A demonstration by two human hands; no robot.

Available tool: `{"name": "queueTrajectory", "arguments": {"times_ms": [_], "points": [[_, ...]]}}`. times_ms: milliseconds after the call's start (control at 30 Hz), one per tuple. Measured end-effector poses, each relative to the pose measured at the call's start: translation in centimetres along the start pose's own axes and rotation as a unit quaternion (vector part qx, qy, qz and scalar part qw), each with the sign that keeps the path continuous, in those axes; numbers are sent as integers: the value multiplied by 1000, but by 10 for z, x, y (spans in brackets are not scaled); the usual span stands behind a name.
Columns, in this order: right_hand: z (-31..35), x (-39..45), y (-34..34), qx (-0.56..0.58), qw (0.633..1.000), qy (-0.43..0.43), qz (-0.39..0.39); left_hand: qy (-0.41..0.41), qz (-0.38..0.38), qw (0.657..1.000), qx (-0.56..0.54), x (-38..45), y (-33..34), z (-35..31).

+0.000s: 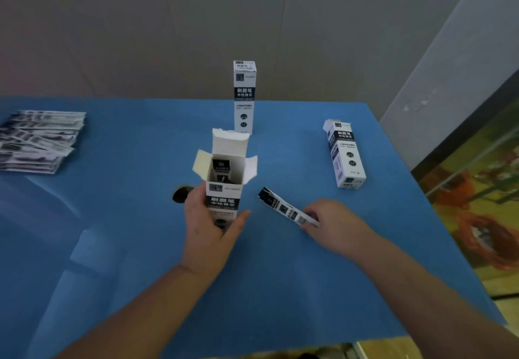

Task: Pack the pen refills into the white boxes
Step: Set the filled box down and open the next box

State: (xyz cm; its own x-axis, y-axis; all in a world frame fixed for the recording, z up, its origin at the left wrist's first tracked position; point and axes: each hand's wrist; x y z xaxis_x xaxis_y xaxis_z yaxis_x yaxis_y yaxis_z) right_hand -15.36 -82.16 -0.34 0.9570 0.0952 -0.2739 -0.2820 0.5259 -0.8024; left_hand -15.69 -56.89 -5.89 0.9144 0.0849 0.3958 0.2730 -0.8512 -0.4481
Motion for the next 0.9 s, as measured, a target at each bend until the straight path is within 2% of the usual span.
{"name": "queueTrajectory", "arguments": {"times_ms": [133,233,333,433,533,633,733,800,900], "points": [[8,1,-1,-45,999,20,-7,13,16,1000,12,2,0,4],[14,-2,-4,-17,999,45,-17,32,28,999,26,2,1,5],[18,-10,-13,84,994,55,-51,32,33,998,45,2,2,6],[27,-19,-23,230,967,81,-70,27,33,998,41,3,2,6],[37,-29,-33,376,919,92,-75,24,37,998,36,3,3,5],[57,-41,-47,524,844,68,-93,12,30,999,28,3,4,6],[81,-56,-62,644,757,-13,-111,-1,29,999,16,1,4,6],[96,-66,-71,696,706,-81,-106,21,25,999,31,1,4,4],[117,-74,-75,711,674,-169,-109,37,32,997,58,2,1,1]]}}
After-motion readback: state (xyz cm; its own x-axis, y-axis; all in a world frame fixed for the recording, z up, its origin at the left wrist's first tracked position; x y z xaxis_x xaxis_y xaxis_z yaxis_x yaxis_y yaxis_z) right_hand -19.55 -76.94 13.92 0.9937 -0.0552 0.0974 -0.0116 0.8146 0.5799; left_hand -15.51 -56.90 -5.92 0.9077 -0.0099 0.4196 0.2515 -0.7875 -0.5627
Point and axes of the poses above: each hand's wrist, its own x-axis towards the middle knuckle, its own y-axis out of the palm, z = x × y, and after that the axes turned 15 degrees about x, right-handed
